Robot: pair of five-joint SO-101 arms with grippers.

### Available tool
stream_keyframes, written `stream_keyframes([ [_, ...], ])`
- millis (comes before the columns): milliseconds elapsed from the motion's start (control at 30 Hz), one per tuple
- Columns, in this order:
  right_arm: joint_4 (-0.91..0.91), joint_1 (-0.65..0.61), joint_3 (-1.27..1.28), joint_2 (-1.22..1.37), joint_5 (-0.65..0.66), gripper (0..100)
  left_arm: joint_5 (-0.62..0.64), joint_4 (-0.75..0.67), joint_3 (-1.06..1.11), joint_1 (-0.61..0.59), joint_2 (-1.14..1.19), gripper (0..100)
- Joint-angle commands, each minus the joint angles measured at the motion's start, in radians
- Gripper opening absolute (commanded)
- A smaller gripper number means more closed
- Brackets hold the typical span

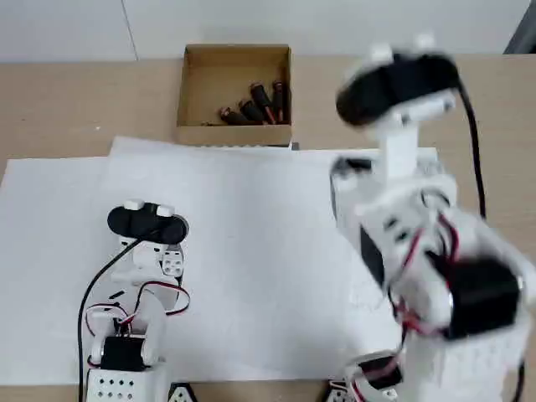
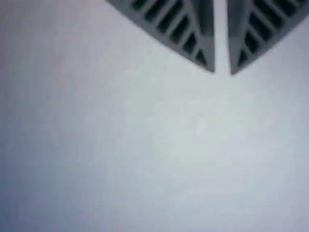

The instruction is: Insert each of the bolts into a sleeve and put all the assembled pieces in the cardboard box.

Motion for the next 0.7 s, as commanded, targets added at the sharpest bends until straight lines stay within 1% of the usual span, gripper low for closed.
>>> stream_keyframes([
  [0,-0.084,0.084,0.253,-0.199,-0.005,0.3,-0.002,0.005,-0.005,0.002,-0.011,1],
  [133,-0.180,0.160,0.557,-0.392,-0.002,0.3,-0.002,0.005,-0.005,0.002,-0.011,1],
  [267,-0.289,0.189,0.852,-0.579,0.032,0.2,-0.002,0.005,-0.005,0.002,-0.011,1],
  [400,-0.381,0.219,1.114,-0.751,0.037,0.2,-0.002,0.005,-0.005,0.002,-0.011,1],
  [667,-0.430,0.271,1.521,-1.063,0.176,0.2,-0.002,0.005,-0.005,0.002,-0.011,1],
])
